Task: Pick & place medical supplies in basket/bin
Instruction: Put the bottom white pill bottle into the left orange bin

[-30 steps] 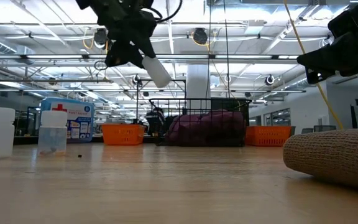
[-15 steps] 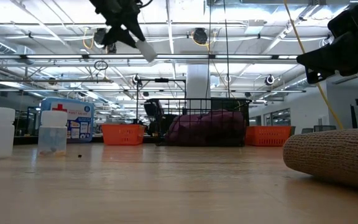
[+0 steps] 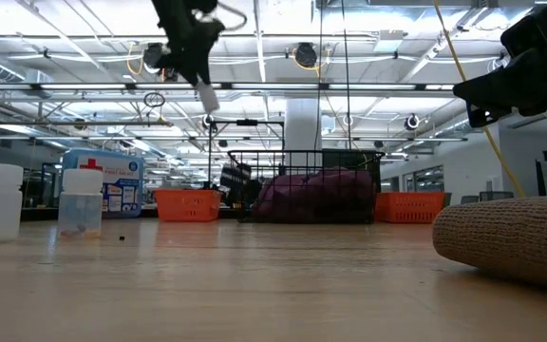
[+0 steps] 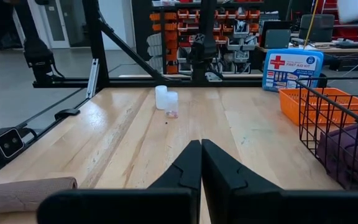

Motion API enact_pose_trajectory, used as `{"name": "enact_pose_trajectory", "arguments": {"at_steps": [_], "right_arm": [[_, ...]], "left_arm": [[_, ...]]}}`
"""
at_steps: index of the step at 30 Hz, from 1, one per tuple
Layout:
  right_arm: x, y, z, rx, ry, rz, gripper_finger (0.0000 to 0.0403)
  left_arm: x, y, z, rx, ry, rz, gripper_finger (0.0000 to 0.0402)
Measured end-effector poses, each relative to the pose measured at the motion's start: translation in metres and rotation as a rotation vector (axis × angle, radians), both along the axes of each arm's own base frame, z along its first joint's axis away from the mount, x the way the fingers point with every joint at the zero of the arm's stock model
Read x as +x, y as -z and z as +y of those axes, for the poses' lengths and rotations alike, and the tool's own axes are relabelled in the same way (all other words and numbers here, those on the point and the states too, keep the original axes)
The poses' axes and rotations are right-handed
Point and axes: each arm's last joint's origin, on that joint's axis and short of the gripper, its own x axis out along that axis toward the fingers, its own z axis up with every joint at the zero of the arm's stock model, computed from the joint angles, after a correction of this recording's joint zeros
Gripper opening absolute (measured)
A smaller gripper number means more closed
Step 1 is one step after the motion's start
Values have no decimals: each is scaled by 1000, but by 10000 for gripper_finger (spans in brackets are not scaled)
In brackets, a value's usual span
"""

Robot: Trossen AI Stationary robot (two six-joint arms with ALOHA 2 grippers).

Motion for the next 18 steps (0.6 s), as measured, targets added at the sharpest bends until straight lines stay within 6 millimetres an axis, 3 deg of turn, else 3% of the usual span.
{"name": "enact_pose_trajectory", "arguments": {"at_steps": [9, 18], "right_arm": [[0, 0, 0, 0, 0, 0, 0], [0, 0, 0, 0, 0, 0, 0]], "left_arm": [[6, 52, 46, -94, 41, 172, 145], [15, 88, 62, -131, -7, 294, 145]]}}
